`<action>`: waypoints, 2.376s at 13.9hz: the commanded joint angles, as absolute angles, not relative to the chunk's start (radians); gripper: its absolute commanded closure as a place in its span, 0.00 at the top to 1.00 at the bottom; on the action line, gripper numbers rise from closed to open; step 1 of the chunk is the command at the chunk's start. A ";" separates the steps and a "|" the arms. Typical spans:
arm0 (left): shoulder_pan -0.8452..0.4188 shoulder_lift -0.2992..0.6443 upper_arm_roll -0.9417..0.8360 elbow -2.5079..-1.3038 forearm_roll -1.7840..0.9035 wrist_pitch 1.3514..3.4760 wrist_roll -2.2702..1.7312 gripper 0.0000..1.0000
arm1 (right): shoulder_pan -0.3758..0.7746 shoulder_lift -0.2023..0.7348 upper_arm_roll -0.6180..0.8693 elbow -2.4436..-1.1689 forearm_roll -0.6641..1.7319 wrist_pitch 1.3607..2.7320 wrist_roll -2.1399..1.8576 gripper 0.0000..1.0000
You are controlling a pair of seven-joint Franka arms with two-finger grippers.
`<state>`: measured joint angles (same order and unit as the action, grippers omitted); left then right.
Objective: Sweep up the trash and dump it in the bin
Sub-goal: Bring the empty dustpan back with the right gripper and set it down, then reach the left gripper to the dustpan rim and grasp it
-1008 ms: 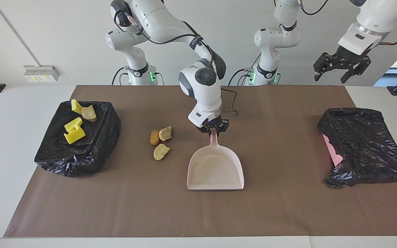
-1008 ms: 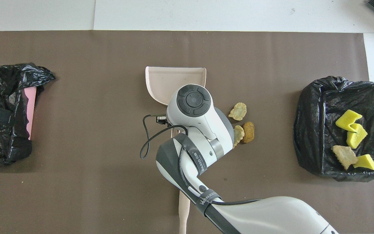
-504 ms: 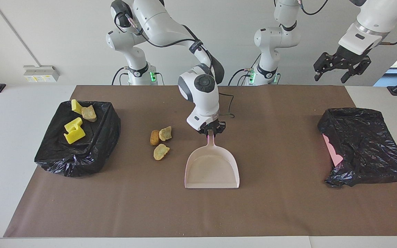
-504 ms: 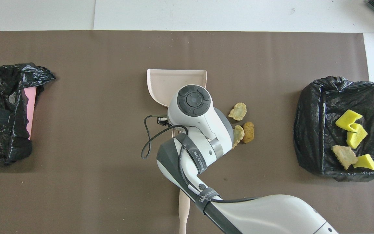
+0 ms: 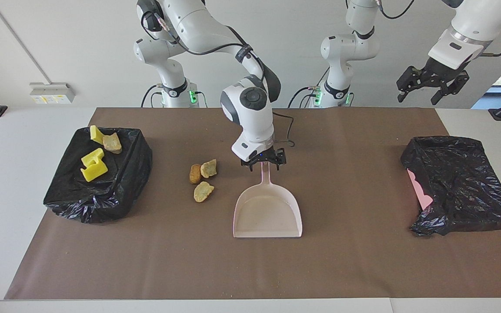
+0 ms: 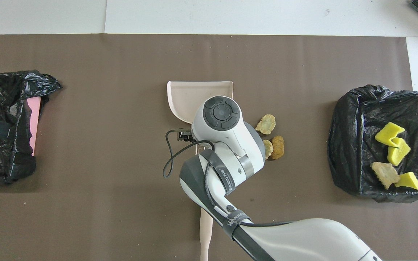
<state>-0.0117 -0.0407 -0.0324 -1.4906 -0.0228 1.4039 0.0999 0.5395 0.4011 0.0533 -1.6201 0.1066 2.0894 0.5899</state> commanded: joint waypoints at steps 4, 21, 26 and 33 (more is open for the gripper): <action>-0.008 -0.061 -0.040 -1.512 -0.011 1.408 0.113 1.00 | 0.538 0.109 0.057 -1.724 0.161 1.697 0.572 1.00; -0.360 0.085 -0.057 -1.761 -0.023 1.863 -0.305 1.00 | 0.936 -0.095 0.060 -2.459 0.440 2.292 0.926 1.00; -0.511 0.242 -0.057 -1.749 -0.023 2.054 -0.509 1.00 | 0.943 -0.097 0.060 -2.462 0.440 2.278 0.927 0.52; -0.624 0.354 -0.055 -1.750 -0.015 2.198 -0.649 1.00 | 0.940 -0.092 0.060 -2.454 0.440 2.254 0.936 0.00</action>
<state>-0.5786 0.3179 -0.0751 -1.7606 -0.0250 2.1583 -0.5941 0.9389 -0.0813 0.0610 -2.4500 0.4151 2.2792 0.9175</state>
